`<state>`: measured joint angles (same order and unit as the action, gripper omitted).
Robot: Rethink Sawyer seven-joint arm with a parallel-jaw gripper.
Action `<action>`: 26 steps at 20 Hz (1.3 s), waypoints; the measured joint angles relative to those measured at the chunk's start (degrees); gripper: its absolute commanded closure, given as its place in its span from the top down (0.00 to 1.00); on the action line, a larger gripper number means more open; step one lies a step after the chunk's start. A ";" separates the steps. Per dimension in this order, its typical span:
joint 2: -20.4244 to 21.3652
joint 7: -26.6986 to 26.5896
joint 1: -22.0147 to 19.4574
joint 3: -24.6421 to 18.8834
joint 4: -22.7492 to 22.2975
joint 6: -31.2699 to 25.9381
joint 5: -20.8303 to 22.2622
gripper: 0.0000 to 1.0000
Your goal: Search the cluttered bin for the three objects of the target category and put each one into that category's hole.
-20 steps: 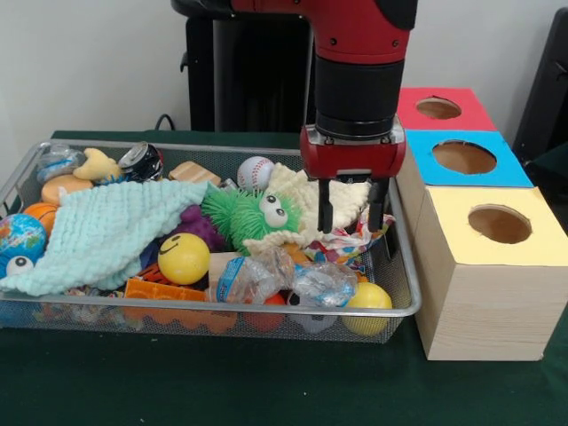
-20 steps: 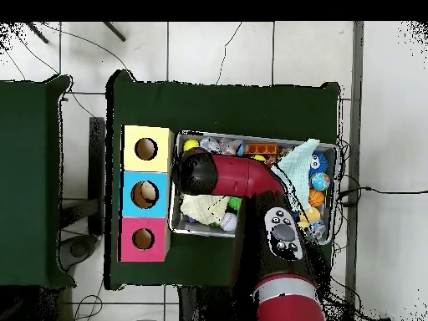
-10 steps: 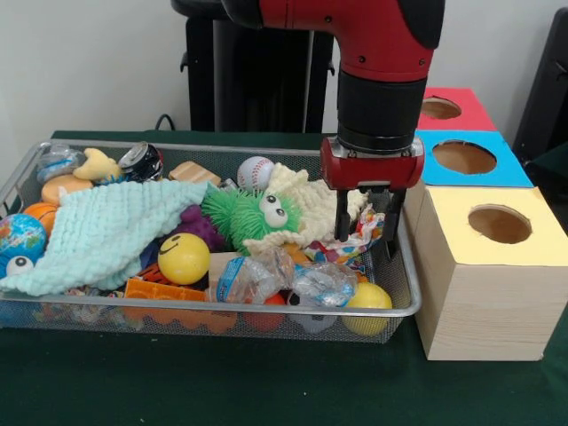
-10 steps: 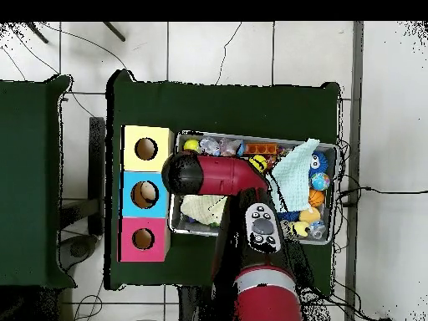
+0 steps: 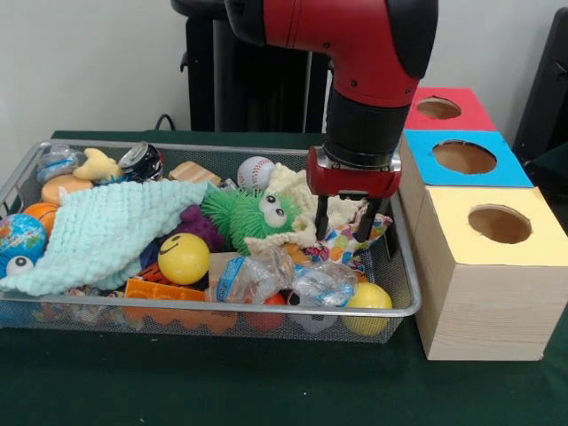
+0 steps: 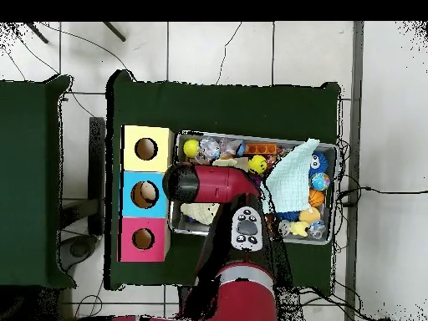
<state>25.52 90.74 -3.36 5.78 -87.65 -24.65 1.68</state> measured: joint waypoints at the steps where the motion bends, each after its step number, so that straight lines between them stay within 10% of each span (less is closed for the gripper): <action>1: -0.42 0.00 0.18 0.64 0.00 0.00 -0.33 1.00; 19: -0.54 0.00 0.94 3.75 1.50 -1.87 -4.30 1.00; 20: -0.54 0.00 0.94 3.76 1.50 -1.87 -4.71 0.00; 26: -0.54 0.00 0.94 3.77 1.49 -1.87 -5.46 0.00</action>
<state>24.98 90.74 -2.42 9.55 -86.16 -26.52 -3.78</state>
